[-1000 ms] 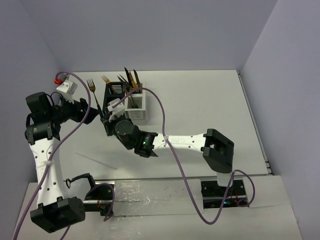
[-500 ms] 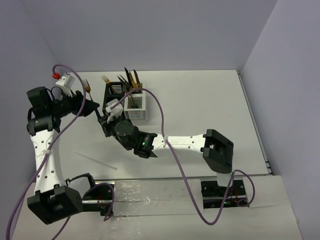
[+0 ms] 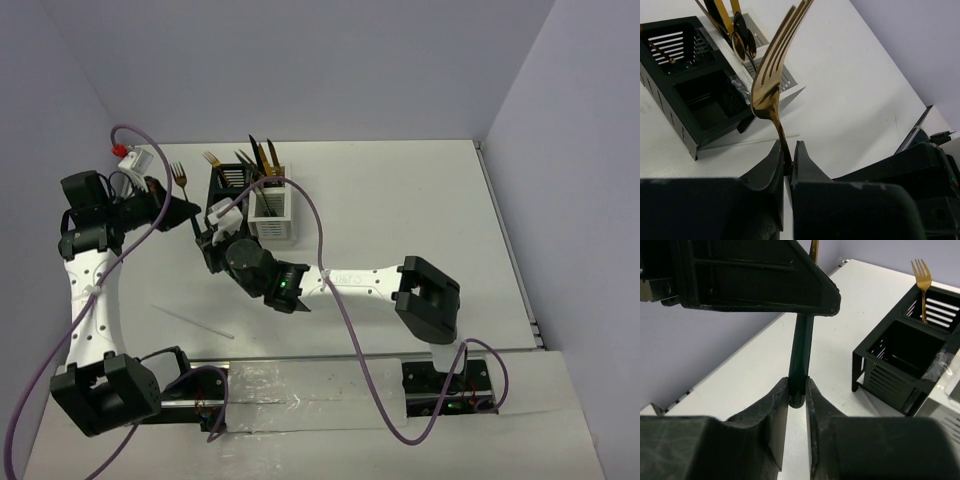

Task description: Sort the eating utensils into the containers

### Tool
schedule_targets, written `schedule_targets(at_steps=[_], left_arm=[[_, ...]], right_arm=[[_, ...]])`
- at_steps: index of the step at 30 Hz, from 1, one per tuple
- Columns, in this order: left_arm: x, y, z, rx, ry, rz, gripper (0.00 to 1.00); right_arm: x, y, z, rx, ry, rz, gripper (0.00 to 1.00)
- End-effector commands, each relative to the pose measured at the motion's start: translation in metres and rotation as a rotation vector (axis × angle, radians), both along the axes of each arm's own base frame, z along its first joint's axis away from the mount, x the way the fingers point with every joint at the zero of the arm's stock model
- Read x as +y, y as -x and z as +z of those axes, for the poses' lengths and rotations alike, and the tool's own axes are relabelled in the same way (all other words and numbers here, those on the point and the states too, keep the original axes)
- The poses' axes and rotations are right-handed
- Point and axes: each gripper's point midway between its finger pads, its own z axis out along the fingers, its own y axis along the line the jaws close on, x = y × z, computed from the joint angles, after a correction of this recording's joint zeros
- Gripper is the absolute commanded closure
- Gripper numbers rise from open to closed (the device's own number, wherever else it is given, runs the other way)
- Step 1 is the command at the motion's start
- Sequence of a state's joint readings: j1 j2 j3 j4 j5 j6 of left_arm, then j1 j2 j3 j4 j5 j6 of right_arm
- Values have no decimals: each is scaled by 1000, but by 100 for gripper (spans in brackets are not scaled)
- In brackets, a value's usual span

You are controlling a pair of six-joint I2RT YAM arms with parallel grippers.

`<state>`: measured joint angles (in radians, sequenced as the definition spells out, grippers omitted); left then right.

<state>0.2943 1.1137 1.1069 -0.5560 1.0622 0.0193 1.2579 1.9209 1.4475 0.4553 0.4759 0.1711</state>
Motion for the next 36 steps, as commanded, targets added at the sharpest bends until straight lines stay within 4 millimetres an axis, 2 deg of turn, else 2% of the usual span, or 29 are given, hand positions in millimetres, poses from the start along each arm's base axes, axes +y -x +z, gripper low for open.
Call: schedule_targets(at_steps=[1,2,3,4,5,7,8,9,10,11,12,13,14,15,16,17,18,19,24,26,29,30,33,36], left_arm=[[11,-22,3,-89,-37,28,100],[13,-33,14,-130,-13,52,100],[14,-41,19,-158,2,68,100],[16,-50,15,-171,19,88,100],[13,-64,38,-296,25,94,100],[16,-93,39,-360,-3,163,100],[4,-105,40,-407,-39,156,100],[6,-121,55,-469,-64,197,100],[3,-139,41,-451,-67,186,100],[-5,-150,46,-485,-49,171,100],[-7,-159,40,-455,-32,165,100],[-8,-179,39,-470,-16,149,100],[-10,-188,37,-454,11,143,100],[-11,-207,28,-440,19,136,100],[-13,-215,28,-453,28,129,100],[-12,-223,26,-451,35,133,100],[-11,-237,15,-441,38,143,100],[-10,-244,22,-488,42,151,100],[-15,-273,11,-569,-25,169,100],[-21,-276,6,-558,-14,158,100],[-24,-278,-12,-530,-8,160,100],[-24,-275,-28,-505,-10,159,100],[-24,-272,-55,-473,-40,161,100],[-22,-268,-73,-453,-68,160,100]], right_arm=[[-12,-15,38,-18,-100,-36,74],[-22,-15,36,-11,-101,-42,53],[-30,-18,35,-7,-104,-58,46],[-41,-22,34,-8,-109,-82,41],[-59,-21,33,-12,-112,-117,36],[-78,-22,31,-20,-114,-150,34],[-92,-18,28,-18,-112,-160,34],[-101,-18,26,-15,-111,-176,34],[-110,-15,11,1,-88,-184,34],[-120,-13,17,1,-106,-188,34],[-125,-11,14,6,-103,-189,34],[-129,-9,10,16,-103,-189,34],[-138,-5,4,25,-93,-189,34],[-142,-4,-1,33,-85,-191,34],[-146,-2,-10,44,-63,-192,34],[-149,0,-11,50,-59,-191,34],[-151,1,-13,56,-54,-195,34],[-155,1,-19,68,-41,-205,34],[-157,3,-32,89,-23,-202,35],[-157,2,-33,89,-13,-208,35],[-159,0,-35,82,11,-224,35],[-160,-1,-35,79,17,-227,35],[-160,-1,-35,72,26,-226,35],[-156,1,-37,79,50,-201,33]])
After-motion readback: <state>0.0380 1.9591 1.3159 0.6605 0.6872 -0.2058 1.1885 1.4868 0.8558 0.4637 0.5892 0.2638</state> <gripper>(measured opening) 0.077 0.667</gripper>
